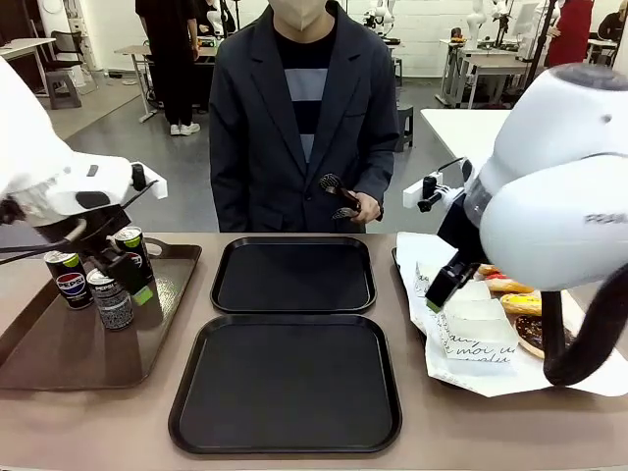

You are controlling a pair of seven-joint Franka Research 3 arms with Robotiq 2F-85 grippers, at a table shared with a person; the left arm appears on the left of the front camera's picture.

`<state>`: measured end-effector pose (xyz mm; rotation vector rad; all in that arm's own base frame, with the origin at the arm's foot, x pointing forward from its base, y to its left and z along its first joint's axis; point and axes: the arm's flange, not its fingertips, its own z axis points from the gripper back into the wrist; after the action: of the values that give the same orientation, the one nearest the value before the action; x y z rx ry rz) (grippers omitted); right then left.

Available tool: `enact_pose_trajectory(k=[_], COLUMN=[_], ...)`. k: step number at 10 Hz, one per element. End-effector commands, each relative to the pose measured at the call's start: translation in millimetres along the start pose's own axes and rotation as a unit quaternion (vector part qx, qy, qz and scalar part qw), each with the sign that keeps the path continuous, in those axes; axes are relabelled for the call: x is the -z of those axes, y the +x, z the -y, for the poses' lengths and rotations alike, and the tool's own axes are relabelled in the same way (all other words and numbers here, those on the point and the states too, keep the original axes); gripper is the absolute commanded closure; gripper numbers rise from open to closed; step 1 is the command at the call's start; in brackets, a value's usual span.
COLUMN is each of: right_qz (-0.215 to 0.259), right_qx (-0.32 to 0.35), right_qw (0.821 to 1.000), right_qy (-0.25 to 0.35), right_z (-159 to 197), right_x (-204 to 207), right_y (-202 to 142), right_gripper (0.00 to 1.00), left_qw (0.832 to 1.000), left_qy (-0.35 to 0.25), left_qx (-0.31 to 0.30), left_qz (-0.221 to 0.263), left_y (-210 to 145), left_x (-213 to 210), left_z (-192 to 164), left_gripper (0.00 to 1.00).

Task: Set up donuts and drinks on trays.
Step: Pick up one Pepsi coke and place it on the Flat Tray.

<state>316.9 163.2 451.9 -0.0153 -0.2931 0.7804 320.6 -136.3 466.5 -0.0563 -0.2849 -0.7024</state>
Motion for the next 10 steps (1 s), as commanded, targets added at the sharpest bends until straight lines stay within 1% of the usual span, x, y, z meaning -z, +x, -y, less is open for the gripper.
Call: enact_pose_trajectory(k=[1,2,4,5,6,7,8,9,10], right_qz=[0.016,0.0,0.0,-0.001,0.065,0.105,0.136,0.158,0.175], right_qx=[-0.007,0.0,0.0,-0.003,0.12,0.205,0.26,0.314,0.356], right_qw=[0.999,1.0,1.0,1.0,0.985,0.959,0.938,0.914,0.891], right_qy=[0.04,0.0,0.0,0.014,0.105,0.162,0.187,0.203,0.219], right_z=[-27,0,0,-4,31,59,86,114,146], right_x=[15,0,0,-14,-13,-14,-14,-11,-8], right_y=[-97,0,0,-7,-27,-53,-79,-104,-128], right_gripper=[0.0,0.0,0.0,0.0,0.0,0.0,0.0,0.0,0.0], left_qw=[1.0,1.0,1.0,1.0,0.991,0.973,0.954,0.94,0.921], left_qy=[-0.019,0.0,0.0,-0.009,-0.061,-0.128,-0.177,-0.21,-0.246], left_qx=[-0.014,0.0,0.0,-0.004,-0.103,-0.154,-0.193,-0.213,-0.241], left_qz=[-0.006,0.0,0.0,-0.009,0.054,0.113,0.147,0.161,0.18], left_y=[-79,0,0,-7,-14,-27,-40,-50,-60], left_x=[23,0,0,-8,-9,-16,-20,-21,-17], left_z=[20,0,0,3,-25,-48,-68,-85,-108], left_gripper=[0.0,0.0,0.0,0.0,0.0,0.0,0.0,0.0,0.0])
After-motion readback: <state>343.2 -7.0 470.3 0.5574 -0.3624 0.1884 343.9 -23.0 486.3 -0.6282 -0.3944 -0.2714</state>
